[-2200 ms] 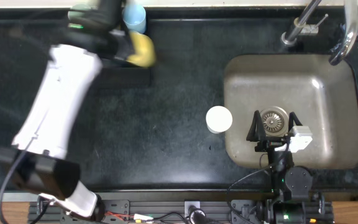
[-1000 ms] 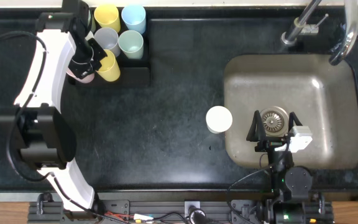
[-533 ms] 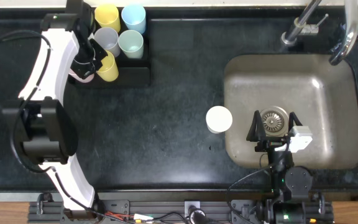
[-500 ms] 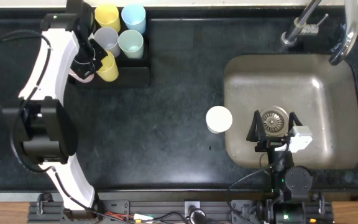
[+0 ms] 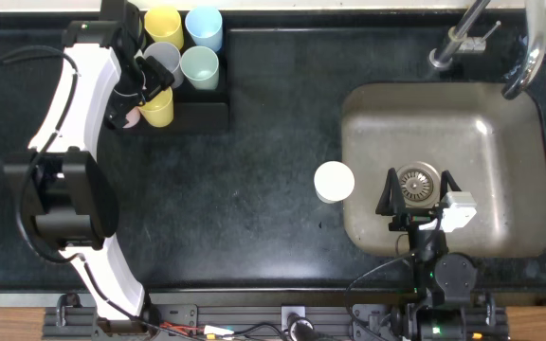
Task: Store Cups
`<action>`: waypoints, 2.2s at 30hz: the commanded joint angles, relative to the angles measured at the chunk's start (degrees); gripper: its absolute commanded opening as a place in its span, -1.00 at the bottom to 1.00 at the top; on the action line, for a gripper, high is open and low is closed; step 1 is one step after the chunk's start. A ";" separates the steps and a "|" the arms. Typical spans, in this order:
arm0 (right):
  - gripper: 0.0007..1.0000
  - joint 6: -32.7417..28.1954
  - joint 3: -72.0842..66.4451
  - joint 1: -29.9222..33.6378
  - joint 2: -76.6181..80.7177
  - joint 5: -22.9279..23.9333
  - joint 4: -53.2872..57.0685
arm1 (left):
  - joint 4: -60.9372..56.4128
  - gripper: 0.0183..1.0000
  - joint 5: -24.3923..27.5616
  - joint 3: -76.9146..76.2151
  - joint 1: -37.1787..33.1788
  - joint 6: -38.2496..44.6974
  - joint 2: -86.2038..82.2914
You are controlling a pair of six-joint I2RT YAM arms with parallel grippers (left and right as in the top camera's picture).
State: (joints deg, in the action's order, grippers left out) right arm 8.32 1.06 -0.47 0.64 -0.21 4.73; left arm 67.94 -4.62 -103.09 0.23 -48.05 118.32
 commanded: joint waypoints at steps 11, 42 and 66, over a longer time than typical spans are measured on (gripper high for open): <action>0.99 -0.20 -0.79 0.02 -0.39 -0.35 -0.31 | 0.07 1.00 0.02 0.11 -0.59 -0.24 -5.73; 1.00 -0.20 -0.79 0.02 -0.39 -0.35 -0.28 | -64.19 1.00 -1.16 80.85 -0.55 30.38 -88.78; 1.00 -0.17 -0.79 0.02 -0.39 -0.35 -0.31 | -55.52 1.00 -0.72 99.14 -0.50 40.83 -116.34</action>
State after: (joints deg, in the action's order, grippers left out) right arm 8.29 1.06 -0.45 0.64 -0.21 4.71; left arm 14.79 -6.02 -6.85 -0.05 -8.78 3.62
